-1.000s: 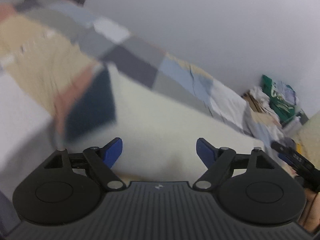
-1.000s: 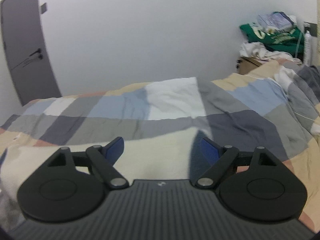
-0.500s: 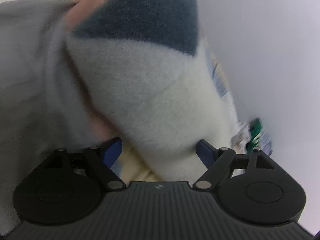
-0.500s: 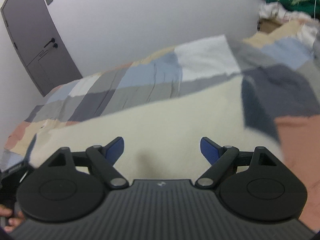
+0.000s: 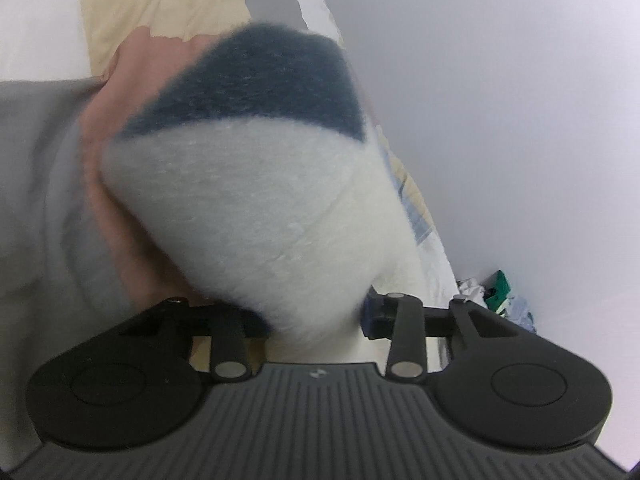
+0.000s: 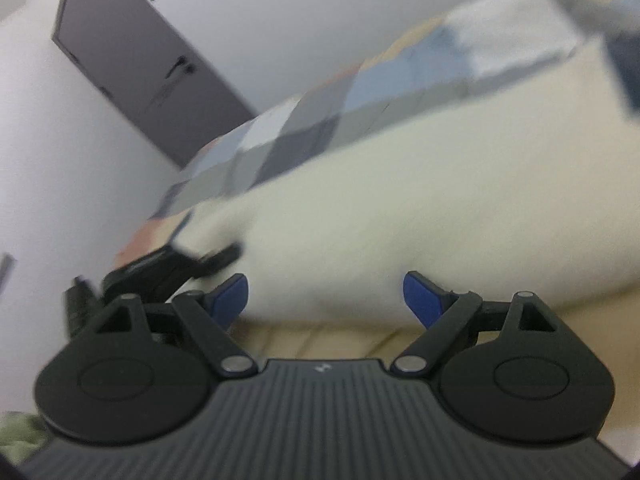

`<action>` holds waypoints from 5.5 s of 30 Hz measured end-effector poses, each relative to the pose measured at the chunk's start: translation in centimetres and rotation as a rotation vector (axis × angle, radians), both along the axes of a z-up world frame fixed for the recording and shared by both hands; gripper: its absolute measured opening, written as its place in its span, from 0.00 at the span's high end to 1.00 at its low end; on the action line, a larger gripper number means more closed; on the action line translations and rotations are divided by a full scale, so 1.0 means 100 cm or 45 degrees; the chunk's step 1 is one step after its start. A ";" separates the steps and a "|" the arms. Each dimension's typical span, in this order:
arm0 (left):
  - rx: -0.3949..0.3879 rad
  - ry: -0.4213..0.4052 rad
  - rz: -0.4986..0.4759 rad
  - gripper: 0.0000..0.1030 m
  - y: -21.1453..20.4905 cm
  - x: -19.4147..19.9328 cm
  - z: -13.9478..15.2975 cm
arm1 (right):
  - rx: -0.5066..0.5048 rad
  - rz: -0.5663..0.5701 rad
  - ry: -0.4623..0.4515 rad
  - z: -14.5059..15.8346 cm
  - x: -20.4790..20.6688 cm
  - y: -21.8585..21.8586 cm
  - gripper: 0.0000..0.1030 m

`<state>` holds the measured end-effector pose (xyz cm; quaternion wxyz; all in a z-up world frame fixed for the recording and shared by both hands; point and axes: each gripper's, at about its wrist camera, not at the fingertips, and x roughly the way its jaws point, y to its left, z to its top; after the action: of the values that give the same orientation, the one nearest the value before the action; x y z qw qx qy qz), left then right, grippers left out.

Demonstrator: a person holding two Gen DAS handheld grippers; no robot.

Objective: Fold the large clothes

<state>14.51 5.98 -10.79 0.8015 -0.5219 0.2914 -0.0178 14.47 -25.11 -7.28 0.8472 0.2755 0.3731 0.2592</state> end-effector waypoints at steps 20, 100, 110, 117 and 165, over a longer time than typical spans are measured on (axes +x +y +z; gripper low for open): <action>-0.249 0.096 0.029 0.35 0.046 0.012 -0.020 | 0.464 -0.514 0.384 -0.070 0.018 -0.052 0.00; 0.068 -0.335 -0.586 0.48 -0.232 0.205 -0.025 | 0.469 -0.873 -0.124 -0.117 0.067 -0.365 0.60; 0.011 -0.190 -0.544 0.22 -0.219 0.182 -0.014 | 0.528 -0.951 -0.029 -0.121 0.036 -0.368 0.50; 0.240 -0.223 -0.540 0.22 -0.209 0.141 0.044 | 0.369 -0.972 -0.054 -0.077 -0.013 -0.359 0.50; 1.020 -0.586 -0.723 0.20 -0.205 -0.178 0.299 | -0.465 -0.604 -0.505 0.161 -0.194 -0.168 0.50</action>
<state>-3.29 -14.48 19.11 0.9444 -0.0590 0.2221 -0.2350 -4.93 -41.87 8.86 0.9750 0.1428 0.1673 0.0330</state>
